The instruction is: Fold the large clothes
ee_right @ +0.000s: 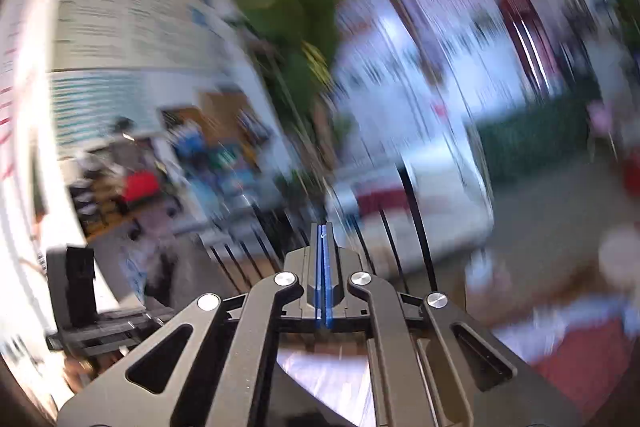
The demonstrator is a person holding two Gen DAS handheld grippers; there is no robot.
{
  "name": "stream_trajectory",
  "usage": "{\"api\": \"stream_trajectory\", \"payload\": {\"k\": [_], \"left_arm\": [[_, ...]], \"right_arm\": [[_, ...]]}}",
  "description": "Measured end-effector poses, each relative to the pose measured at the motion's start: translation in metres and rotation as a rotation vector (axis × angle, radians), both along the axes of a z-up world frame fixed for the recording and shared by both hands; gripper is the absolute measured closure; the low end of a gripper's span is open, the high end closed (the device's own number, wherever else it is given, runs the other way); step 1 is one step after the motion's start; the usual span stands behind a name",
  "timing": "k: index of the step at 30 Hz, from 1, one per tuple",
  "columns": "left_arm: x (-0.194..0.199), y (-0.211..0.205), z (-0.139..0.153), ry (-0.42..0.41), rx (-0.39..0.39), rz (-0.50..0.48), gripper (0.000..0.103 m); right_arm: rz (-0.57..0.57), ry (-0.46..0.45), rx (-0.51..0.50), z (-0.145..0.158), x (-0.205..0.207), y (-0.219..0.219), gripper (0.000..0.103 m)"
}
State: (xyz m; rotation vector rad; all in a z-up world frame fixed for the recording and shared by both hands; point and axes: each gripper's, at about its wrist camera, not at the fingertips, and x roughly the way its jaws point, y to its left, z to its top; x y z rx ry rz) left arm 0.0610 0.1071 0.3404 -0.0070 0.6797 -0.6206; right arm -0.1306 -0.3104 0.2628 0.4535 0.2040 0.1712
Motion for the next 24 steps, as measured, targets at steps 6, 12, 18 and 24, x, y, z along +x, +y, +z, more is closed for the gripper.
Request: {"api": "stream_trajectory", "payload": {"k": [6, 12, 18, 24], "left_arm": [[0.052, -0.018, -0.208, 0.241, 0.337, 0.141, 0.064], [0.027, 0.020, -0.286, 0.393, 0.425, 0.196, 0.047], [0.023, 0.099, -0.295, 0.417, 0.463, 0.289, 0.023], [-0.002, 0.150, -0.325, 0.497, 0.498, 0.375, 0.020]], "right_arm": [[-0.067, 0.483, 0.060, -0.200, 0.043, 0.009, 0.019], [-0.185, 0.855, 0.150, -0.347, -0.018, -0.022, 0.019], [-0.303, 0.988, 0.079, -0.391, -0.082, -0.048, 0.019], [-0.064, 1.050, -0.068, -0.422, -0.074, 0.017, 0.019]]}}
